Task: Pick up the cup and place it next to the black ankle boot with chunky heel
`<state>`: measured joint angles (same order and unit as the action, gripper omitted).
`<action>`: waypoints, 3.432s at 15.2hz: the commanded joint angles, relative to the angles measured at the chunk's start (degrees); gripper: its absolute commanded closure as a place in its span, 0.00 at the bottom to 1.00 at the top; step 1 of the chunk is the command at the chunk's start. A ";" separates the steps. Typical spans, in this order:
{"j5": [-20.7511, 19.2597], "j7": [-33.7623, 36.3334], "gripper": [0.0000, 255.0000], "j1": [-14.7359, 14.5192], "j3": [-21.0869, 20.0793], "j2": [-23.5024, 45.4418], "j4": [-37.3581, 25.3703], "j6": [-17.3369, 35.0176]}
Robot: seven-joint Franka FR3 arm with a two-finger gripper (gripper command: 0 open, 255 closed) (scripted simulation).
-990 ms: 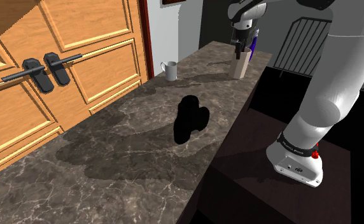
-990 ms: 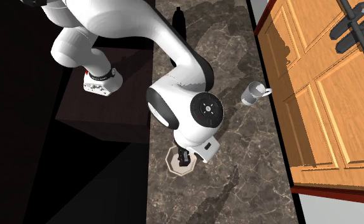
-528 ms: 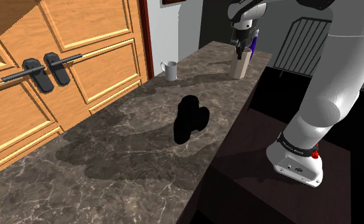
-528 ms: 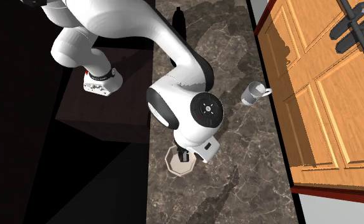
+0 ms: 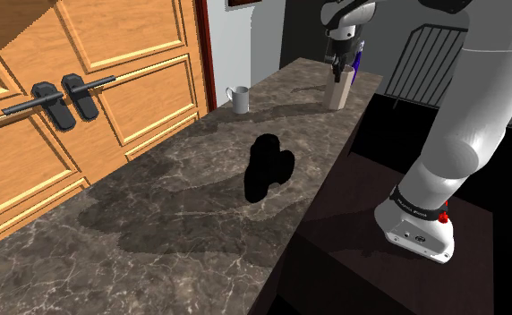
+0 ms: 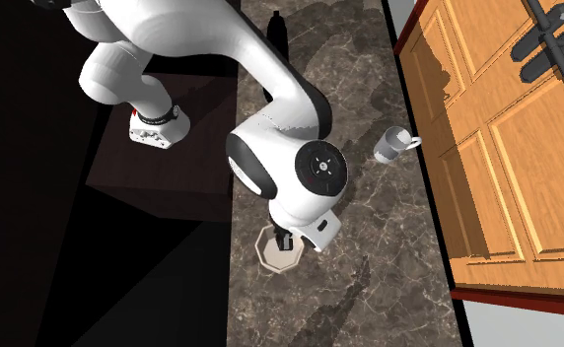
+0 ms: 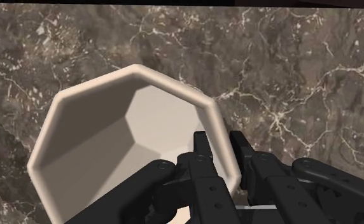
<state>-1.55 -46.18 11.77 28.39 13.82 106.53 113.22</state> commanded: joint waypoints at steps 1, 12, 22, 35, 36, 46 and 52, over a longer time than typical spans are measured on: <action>-0.21 0.02 1.00 -0.06 0.07 -0.46 -0.79 -1.17; -1.22 -0.05 1.00 -0.36 0.36 -2.80 -6.57 -9.03; -1.51 -0.60 1.00 -0.33 0.52 -3.54 -13.39 -16.48; -0.88 -2.06 1.00 0.39 0.81 -2.19 -25.08 -26.86; -0.78 -2.22 1.00 0.50 0.85 -1.96 -26.15 -27.71; 0.93 -4.14 1.00 2.29 1.25 1.79 -38.93 -36.98; -1.55 0.07 1.00 -1.83 0.20 -3.72 -34.30 -37.74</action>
<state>-1.95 -47.78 11.58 28.98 12.62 68.86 74.48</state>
